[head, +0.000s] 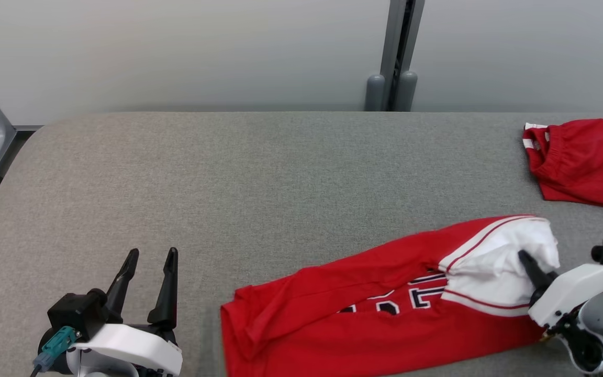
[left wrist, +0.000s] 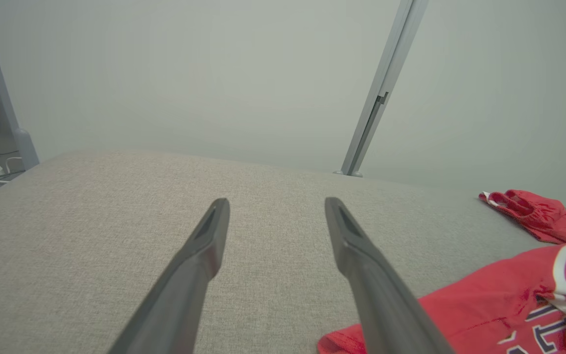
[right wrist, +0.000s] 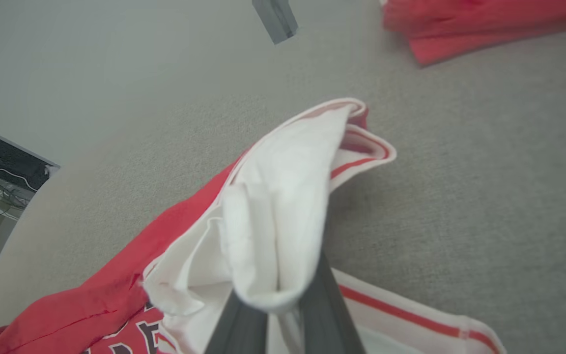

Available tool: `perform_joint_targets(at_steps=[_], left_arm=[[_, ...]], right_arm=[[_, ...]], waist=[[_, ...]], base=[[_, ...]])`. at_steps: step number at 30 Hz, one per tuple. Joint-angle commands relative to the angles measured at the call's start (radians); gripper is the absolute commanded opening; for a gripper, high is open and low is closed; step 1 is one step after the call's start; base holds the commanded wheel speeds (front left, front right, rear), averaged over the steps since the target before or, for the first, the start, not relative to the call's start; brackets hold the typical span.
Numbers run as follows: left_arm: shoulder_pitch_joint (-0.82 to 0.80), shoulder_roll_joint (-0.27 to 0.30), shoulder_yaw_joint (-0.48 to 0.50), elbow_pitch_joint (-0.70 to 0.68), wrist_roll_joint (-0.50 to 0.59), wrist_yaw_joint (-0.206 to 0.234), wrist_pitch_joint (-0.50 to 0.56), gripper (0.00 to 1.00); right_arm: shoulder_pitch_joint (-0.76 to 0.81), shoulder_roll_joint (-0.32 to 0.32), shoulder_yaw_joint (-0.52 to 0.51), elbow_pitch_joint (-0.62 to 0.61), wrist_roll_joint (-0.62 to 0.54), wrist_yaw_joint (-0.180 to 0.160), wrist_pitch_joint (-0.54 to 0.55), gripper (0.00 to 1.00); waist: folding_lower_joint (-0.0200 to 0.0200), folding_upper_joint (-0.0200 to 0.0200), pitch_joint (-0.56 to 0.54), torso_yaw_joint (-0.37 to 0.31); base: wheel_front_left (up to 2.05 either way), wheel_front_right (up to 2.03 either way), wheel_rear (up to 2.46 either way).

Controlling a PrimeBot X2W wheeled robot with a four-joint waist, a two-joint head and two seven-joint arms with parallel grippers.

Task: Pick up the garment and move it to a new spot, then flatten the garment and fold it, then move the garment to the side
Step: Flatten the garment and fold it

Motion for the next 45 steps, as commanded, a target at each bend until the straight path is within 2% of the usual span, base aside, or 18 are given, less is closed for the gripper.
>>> perform_joint_targets(at_steps=[1, 9, 14, 21, 28, 33, 37, 45], left_arm=[[-0.007, 0.002, 0.007, -0.003, 0.008, -0.006, -0.001, 1.00], [-0.026, -0.006, 0.005, 0.005, 0.019, -0.014, -0.001, 1.00], [-0.025, -0.008, 0.001, 0.013, 0.020, -0.017, -0.001, 1.00], [-0.020, -0.014, -0.007, 0.021, 0.019, -0.018, -0.001, 1.00], [-0.005, -0.018, -0.010, 0.027, 0.012, -0.015, -0.001, 1.00], [0.002, -0.022, -0.014, 0.036, 0.010, -0.016, -0.001, 1.00], [-0.004, -0.027, -0.022, 0.042, 0.009, -0.020, 0.001, 1.00], [-0.014, -0.032, -0.029, 0.056, 0.005, -0.023, 0.004, 1.00]], right_arm=[[-0.021, -0.024, -0.013, 0.003, -0.010, 0.002, -0.014, 0.00], [-0.095, -0.118, -0.042, 0.046, -0.079, 0.002, -0.056, 0.00], [-0.107, -0.119, -0.018, 0.008, -0.104, 0.002, -0.061, 0.00], [-0.080, -0.108, 0.066, -0.147, -0.146, 0.002, -0.027, 0.00], [0.001, -0.061, 0.155, -0.366, -0.165, 0.002, 0.106, 0.00], [0.062, 0.006, 0.188, -0.461, -0.170, 0.002, 0.174, 0.00], [0.081, 0.065, 0.197, -0.449, -0.172, 0.002, 0.203, 0.00], [0.043, 0.145, 0.209, -0.321, -0.177, 0.002, 0.215, 0.00]], waist=[[0.0000, 0.0000, 0.007, -0.013], [0.0000, 0.0000, 0.022, -0.045], [0.0000, 0.0000, 0.018, -0.050], [0.0000, 0.0000, 0.000, -0.038], [0.0000, 0.0000, -0.020, -0.002], [0.0000, 0.0000, -0.029, 0.032], [0.0000, 0.0000, -0.030, 0.064], [0.0000, 0.0000, -0.027, 0.131]], base=[[0.00, 0.00, 0.00], [0.00, 0.00, 0.00], [0.00, 0.00, 0.00], [0.00, 0.00, 0.00], [0.00, 0.00, 0.00], [0.00, 0.00, 0.00], [0.00, 0.00, 0.00], [0.00, 0.00, 0.00]])
